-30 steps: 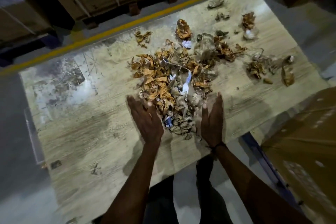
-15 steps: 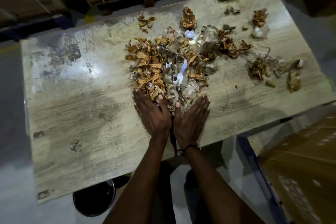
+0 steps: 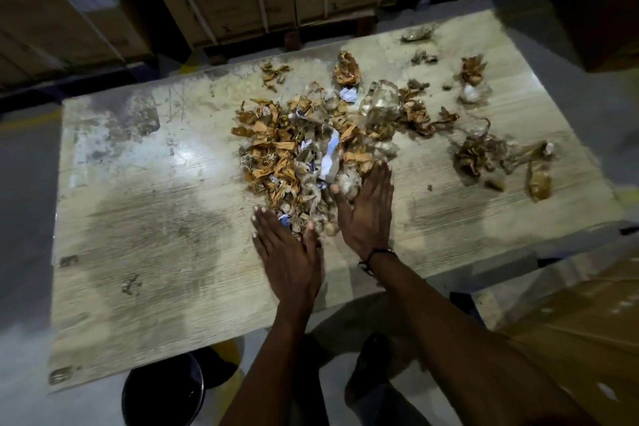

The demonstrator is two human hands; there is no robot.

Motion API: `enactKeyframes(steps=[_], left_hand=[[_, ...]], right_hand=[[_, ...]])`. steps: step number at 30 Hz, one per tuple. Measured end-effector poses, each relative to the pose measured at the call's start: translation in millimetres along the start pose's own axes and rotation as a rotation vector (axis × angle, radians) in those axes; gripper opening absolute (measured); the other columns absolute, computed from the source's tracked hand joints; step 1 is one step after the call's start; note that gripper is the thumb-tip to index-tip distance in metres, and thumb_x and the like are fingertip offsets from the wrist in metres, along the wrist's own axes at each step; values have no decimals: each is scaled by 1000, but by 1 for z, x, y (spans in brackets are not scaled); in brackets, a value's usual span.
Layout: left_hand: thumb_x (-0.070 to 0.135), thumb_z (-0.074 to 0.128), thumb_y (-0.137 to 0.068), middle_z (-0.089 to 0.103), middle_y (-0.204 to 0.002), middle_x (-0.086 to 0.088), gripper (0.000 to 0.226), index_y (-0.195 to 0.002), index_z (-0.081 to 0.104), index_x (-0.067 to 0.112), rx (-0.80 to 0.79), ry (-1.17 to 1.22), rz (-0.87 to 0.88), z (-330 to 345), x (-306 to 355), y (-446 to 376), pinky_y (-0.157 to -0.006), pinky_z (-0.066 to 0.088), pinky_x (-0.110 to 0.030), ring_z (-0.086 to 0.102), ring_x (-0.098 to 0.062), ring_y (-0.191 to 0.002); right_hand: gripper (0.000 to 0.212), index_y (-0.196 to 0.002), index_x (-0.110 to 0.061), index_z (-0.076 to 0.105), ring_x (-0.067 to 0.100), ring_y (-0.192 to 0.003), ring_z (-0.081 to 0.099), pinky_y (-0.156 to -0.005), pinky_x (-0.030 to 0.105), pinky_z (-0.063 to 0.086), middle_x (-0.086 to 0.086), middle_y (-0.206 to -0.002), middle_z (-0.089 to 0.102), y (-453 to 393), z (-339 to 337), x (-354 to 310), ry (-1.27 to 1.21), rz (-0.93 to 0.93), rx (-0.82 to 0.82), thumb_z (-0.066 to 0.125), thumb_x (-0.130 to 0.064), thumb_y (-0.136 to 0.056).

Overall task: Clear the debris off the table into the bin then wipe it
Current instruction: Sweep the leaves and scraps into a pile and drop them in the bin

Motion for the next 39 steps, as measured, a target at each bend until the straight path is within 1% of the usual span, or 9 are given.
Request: enactKeyframes(steps=[5, 11, 16, 22, 26, 29, 32, 36, 39], left_hand=[[69, 27, -102, 1, -175, -15, 93, -166, 0, 7, 9, 203, -33, -4, 19, -13, -131, 10, -49, 4, -29, -162], [64, 31, -106, 8, -175, -11, 81, -167, 8, 15, 99, 268, -11, 5, 55, -42, -129, 14, -50, 12, -29, -161], [61, 33, -107, 10, -175, -11, 79, -167, 11, 14, 113, 267, 14, 24, 88, -43, -129, 16, -50, 16, -30, -160], [53, 41, -109, 14, -173, -13, 74, -165, 17, 13, 157, 282, 16, 20, 102, -33, -126, 22, -58, 18, -34, -158], [58, 37, -106, 11, -174, -10, 79, -166, 12, 15, 138, 255, 3, 25, 104, -33, -128, 18, -58, 14, -32, -160], [60, 37, -104, 14, -173, -13, 82, -166, 14, 12, 132, 210, 12, 27, 107, -33, -128, 17, -57, 17, -33, -159], [61, 37, -103, 16, -172, -15, 83, -165, 15, 11, 131, 192, 6, 27, 107, -34, -127, 19, -57, 18, -34, -158], [61, 33, -103, 16, -172, -16, 82, -165, 14, 11, 117, 178, 3, 28, 107, -36, -127, 19, -57, 19, -35, -158], [59, 35, -103, 18, -171, -17, 81, -165, 15, 10, 109, 165, 9, 29, 106, -36, -127, 20, -58, 20, -35, -157]], right_hand=[[89, -167, -15, 11, 20, -162, 8, -131, 39, 5, 7, -175, 12, 7, -69, 45, -26, -13, 130, 34, -70, -101], [72, -157, -11, 41, 35, -154, 31, -124, 56, 24, 17, -165, 36, -56, -127, 158, 33, 252, 352, 38, -60, -105], [69, -155, -1, 43, 41, -148, 37, -123, 54, 28, 25, -160, 41, -81, -107, 151, 58, 166, 208, 34, -47, -104], [59, -160, -22, 36, 23, -159, 18, -128, 46, 22, 4, -171, 28, -52, -93, 109, -148, -63, 62, 39, -49, -108], [57, -157, -19, 42, 26, -157, 24, -126, 52, 26, 7, -169, 31, -77, -137, 154, -59, 31, 220, 43, -48, -108], [70, -164, -13, 26, 30, -160, 13, -129, 53, 17, 13, -173, 18, -94, -130, 181, -82, 188, 141, 40, -52, -108], [70, -165, -9, 17, 33, -161, 8, -131, 51, 12, 15, -173, 12, -88, -89, 147, 107, 24, 0, 28, -48, -107], [66, -166, -11, 17, 24, -162, 4, -131, 41, 5, 9, -175, 10, -60, -57, 88, 55, -180, -170, 26, -43, -109], [65, -166, -18, 19, 20, -161, 9, -131, 40, 12, 5, -174, 17, -53, -84, 96, -26, -148, -95, 31, -45, -109]])
Point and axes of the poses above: each hand's wrist, its own y-axis away from the middle knuckle, its own z-axis out of the palm, x = y × z, the point moved 8 cm from there along -y, towards the middle knuckle
